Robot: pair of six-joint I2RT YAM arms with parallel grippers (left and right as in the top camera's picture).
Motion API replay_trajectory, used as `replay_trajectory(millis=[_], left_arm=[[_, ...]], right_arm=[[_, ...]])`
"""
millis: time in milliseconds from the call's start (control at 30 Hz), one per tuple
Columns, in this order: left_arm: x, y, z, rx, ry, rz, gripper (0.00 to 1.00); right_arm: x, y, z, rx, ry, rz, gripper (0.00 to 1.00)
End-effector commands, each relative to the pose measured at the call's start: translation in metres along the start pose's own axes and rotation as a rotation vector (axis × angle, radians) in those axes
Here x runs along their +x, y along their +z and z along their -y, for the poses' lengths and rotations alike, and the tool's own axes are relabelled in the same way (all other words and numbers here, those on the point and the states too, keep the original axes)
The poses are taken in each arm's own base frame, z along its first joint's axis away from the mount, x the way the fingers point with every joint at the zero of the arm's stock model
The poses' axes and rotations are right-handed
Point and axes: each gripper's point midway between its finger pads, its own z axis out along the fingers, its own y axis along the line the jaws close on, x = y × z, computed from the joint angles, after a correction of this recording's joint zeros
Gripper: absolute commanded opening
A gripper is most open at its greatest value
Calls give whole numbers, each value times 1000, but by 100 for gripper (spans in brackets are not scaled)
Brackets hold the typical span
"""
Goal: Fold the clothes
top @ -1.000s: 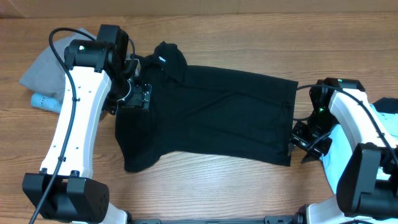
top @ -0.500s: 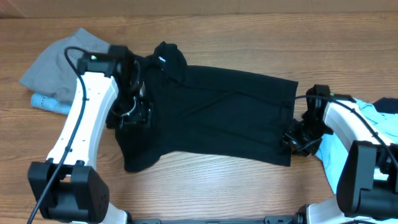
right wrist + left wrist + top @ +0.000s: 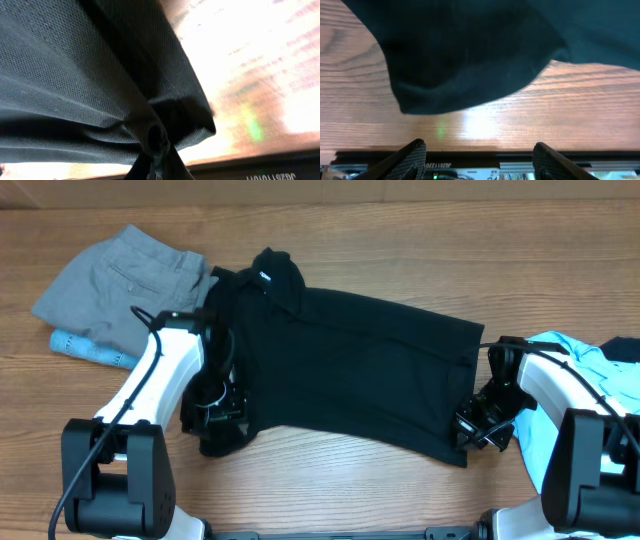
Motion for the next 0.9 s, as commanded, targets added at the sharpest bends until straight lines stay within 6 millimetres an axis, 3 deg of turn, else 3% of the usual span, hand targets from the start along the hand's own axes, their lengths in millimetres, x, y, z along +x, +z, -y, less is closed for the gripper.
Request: replay_trajectory(millis=[0, 100, 300, 400, 433, 467, 500, 567, 667, 867], left_arm=[[2, 15, -3, -4, -71, -3, 72], [2, 32, -17, -73, -150, 11, 72], [7, 60, -22, -71, -180, 11, 67], [4, 72, -24, -72, -177, 34, 52], [3, 75, -26, -78, -177, 43, 43], [2, 76, -28, -90, -177, 49, 29], [2, 75, -30, -104, -177, 50, 14], [6, 71, -32, -112, -181, 32, 4], [14, 57, -36, -125, -202, -11, 4], [8, 28, -31, -83, -210, 4, 4]], right_arm=[[-9, -11, -1, -2, 16, 63, 4], [-14, -11, -3, -13, 10, 83, 4], [-18, -12, -6, -23, 5, 101, 4], [-22, -12, -8, -30, 1, 114, 4], [-22, -12, -8, -31, 0, 116, 4], [-23, -12, -8, -32, -1, 119, 4], [-23, -12, -8, -33, -1, 119, 4], [-23, -12, -8, -32, -1, 119, 4], [-23, -12, -8, -33, -2, 120, 4], [-24, -13, -8, -33, -2, 122, 4]])
